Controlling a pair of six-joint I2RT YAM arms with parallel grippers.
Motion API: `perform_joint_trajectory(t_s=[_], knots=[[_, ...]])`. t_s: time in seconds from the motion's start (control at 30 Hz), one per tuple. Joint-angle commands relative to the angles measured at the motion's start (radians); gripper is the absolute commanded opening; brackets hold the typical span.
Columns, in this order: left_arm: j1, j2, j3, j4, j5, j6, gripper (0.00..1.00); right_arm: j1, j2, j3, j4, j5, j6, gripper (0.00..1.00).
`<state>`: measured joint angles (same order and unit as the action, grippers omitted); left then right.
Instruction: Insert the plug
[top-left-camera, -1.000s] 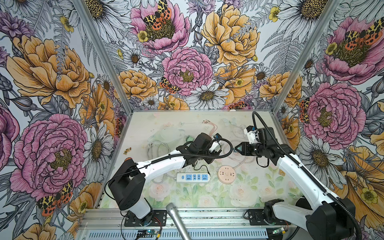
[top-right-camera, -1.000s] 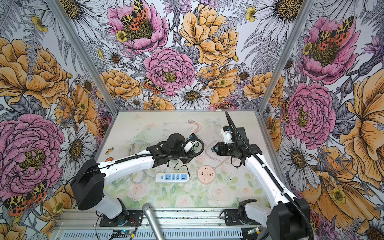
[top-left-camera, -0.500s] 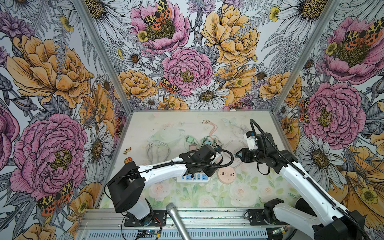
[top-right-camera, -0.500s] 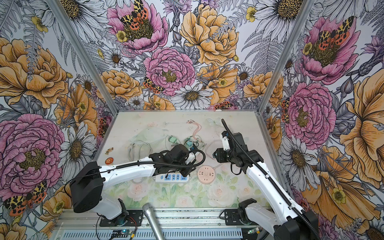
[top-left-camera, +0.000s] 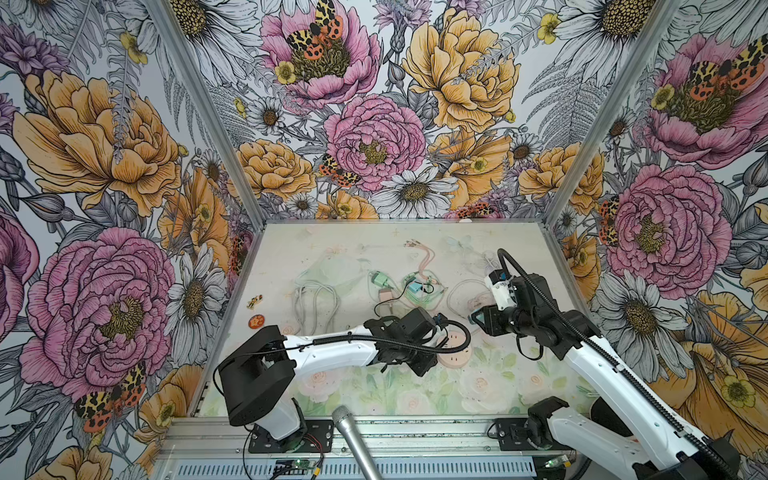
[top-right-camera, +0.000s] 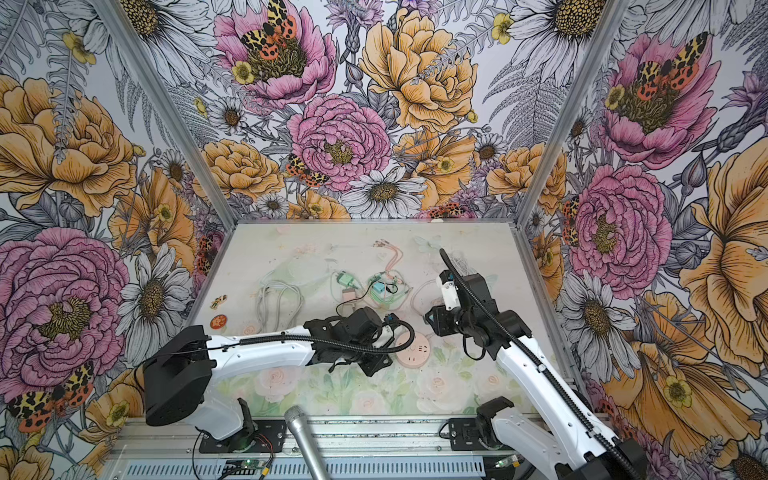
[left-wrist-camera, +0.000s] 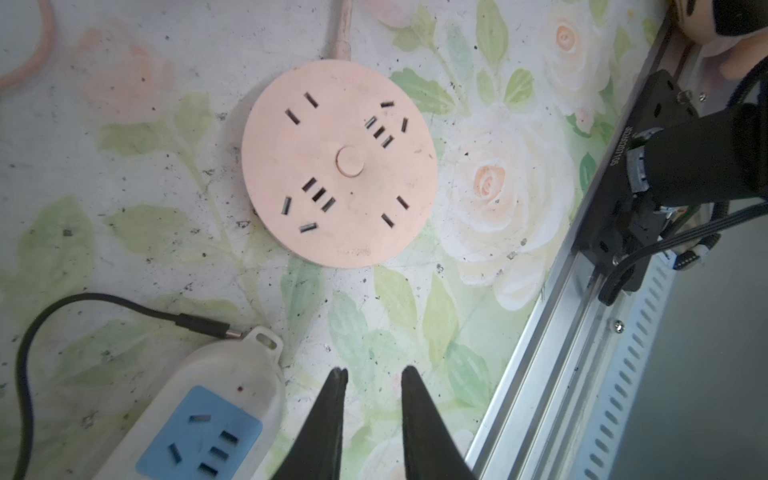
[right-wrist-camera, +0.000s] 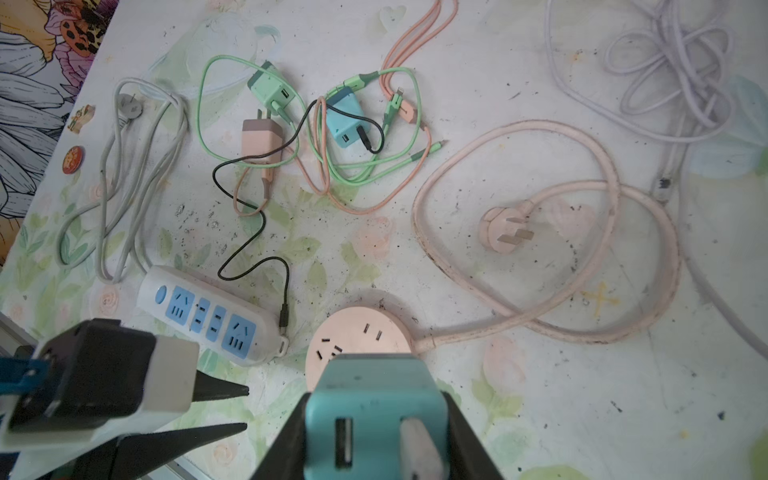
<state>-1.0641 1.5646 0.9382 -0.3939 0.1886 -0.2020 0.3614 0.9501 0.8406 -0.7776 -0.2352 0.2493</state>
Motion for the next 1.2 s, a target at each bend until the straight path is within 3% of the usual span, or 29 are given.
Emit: perform_joint_trajectory(t_s=[0.0, 0.07, 0.13, 0.27, 0.5, 0.83, 1.17], knots=[[0.007, 0.002, -0.017, 0.008, 0.010, -0.014, 0.26, 0.007, -0.016, 0.007, 0.042, -0.034, -0.110, 0.00], [0.015, -0.002, -0.025, 0.026, 0.029, -0.008, 0.26, 0.012, -0.017, 0.018, 0.047, -0.028, -0.187, 0.00], [0.036, -0.003, -0.034, 0.056, 0.065, -0.009, 0.26, 0.012, -0.003, 0.044, 0.044, 0.006, -0.183, 0.00], [0.061, 0.023, -0.040, 0.098, 0.103, -0.011, 0.26, 0.032, 0.022, 0.056, 0.056, -0.082, -0.174, 0.00], [0.045, 0.107, -0.006, 0.122, 0.190, -0.009, 0.23, 0.095, 0.029, 0.028, 0.062, 0.031, -0.093, 0.00], [-0.006, 0.195, 0.036, 0.200, 0.180, -0.125, 0.23, 0.100, -0.014, -0.006, 0.077, 0.121, -0.117, 0.00], [-0.006, 0.286, 0.058, 0.317, 0.196, -0.211, 0.24, 0.091, 0.018, -0.023, 0.129, 0.076, -0.133, 0.00]])
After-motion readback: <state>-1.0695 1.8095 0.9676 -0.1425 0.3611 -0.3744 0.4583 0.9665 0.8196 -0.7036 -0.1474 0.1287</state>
